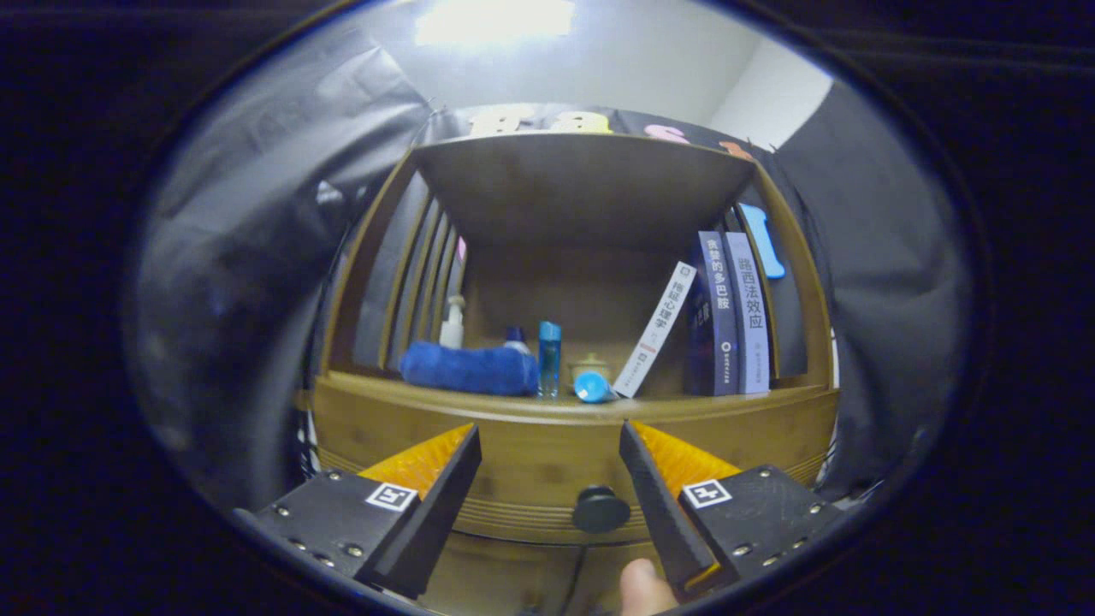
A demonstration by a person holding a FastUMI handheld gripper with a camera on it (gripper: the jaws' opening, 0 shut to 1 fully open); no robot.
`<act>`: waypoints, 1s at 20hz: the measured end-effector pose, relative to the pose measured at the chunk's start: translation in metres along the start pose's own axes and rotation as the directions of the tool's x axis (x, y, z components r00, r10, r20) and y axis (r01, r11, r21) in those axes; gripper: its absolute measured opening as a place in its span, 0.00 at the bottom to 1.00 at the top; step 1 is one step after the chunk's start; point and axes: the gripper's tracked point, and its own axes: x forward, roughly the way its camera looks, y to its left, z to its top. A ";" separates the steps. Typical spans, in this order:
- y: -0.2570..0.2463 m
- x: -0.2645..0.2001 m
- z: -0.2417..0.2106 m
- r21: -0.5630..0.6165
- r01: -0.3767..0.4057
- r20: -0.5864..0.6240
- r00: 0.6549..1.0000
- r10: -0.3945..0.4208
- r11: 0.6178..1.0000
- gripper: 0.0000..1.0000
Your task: Pull open the drawer, take out the items inside it, and place them on the countertop above the cabinet.
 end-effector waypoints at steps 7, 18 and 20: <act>0.003 -0.048 0.110 -0.094 0.044 -0.018 0.999 -0.046 0.995 0.97; 0.013 -0.129 0.235 -0.180 0.054 -0.161 0.983 -0.084 0.982 0.97; 0.012 -0.146 0.254 -0.140 0.063 -0.165 0.983 -0.086 0.988 0.97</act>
